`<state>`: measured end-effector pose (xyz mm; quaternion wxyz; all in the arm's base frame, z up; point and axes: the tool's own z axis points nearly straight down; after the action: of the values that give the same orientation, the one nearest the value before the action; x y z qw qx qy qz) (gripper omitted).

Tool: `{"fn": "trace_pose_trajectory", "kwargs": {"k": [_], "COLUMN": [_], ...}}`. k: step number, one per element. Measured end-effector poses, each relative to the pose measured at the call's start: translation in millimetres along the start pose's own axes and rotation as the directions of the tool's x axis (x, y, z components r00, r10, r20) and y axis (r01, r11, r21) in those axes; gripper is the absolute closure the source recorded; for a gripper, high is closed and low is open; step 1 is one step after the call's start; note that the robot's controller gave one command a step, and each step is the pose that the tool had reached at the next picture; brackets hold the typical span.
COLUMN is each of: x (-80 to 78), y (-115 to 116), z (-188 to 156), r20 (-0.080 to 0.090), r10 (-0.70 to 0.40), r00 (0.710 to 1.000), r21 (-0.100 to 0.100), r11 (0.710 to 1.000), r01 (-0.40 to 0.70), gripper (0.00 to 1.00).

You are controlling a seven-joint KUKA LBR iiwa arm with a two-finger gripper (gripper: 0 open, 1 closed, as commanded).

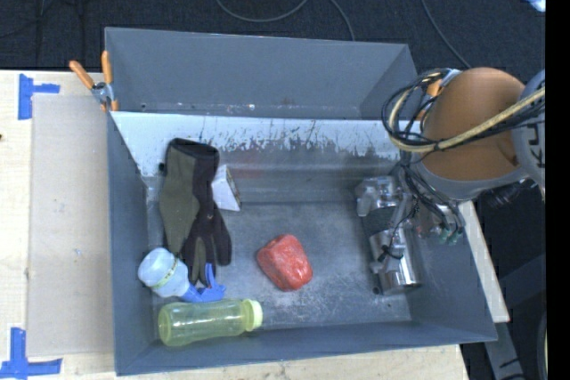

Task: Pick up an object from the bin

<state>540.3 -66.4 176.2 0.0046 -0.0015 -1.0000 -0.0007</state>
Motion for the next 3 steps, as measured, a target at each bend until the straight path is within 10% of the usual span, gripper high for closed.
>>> {"fn": "trace_pose_trajectory", "kwargs": {"k": [3], "x": [-14.9], "y": [29.7], "z": [11.7], "r20": [-0.004], "r10": [-0.077], "r00": [0.997], "r21": [-0.006], "r11": [0.997], "r01": [0.077], "gripper": [0.00]}}
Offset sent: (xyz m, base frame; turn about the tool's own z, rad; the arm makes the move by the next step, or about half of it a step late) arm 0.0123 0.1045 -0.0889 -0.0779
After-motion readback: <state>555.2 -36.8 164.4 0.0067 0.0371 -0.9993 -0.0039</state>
